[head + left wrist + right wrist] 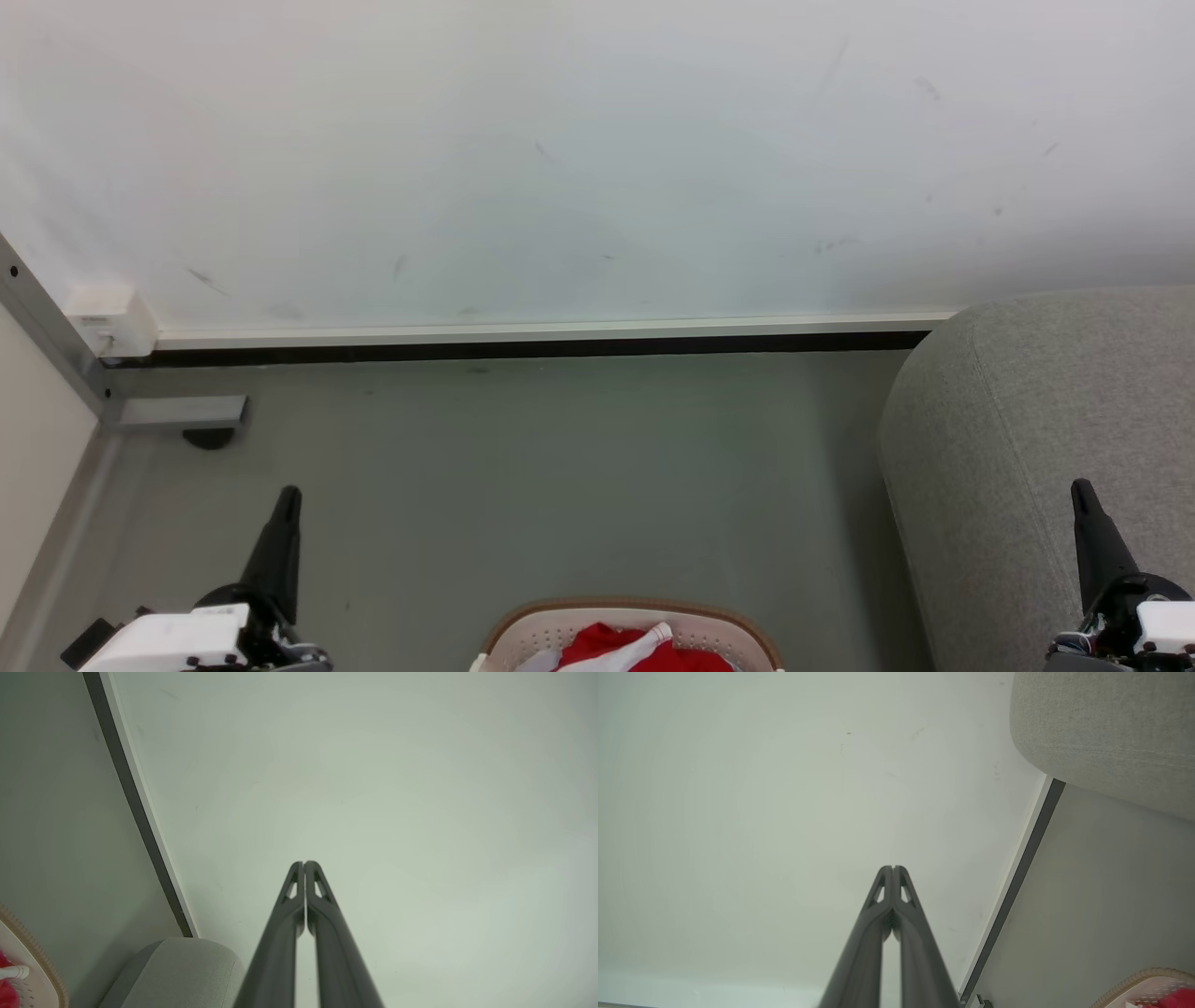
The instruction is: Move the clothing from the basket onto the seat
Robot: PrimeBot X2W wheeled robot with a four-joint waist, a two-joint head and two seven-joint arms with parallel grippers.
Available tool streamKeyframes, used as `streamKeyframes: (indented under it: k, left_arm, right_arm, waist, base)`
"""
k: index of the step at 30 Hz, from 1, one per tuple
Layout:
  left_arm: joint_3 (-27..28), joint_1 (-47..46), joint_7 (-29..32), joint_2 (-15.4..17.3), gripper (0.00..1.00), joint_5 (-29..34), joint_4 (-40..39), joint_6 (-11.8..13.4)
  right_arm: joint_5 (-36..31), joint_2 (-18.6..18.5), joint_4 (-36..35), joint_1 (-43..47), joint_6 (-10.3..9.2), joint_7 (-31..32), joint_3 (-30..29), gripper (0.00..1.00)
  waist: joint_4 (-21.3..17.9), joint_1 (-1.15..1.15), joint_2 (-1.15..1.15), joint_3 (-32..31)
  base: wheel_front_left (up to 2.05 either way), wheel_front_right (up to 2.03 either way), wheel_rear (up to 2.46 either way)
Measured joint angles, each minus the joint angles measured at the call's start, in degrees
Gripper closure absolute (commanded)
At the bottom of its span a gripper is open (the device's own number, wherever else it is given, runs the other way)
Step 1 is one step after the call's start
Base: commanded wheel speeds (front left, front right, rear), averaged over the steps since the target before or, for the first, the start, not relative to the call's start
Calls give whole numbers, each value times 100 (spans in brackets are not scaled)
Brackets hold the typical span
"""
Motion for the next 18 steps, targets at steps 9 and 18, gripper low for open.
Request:
streamKeyframes:
  k: [9, 18]
  left_arm:
    - [0, 0, 0, 0, 100, 0, 0, 0]
    - [-63, 164, -77, -38, 0, 7, 151, 7]
  right_arm:
    - [1, -1, -1, 0, 0, 0, 1, 100]
    - [-44, 157, 125, 154, 0, -1, 41, 0]
  waist:
    - [0, 0, 0, 0]
    - [0, 0, 0, 2]
  base:
    - [0, 0, 0]
    - [0, 0, 0]
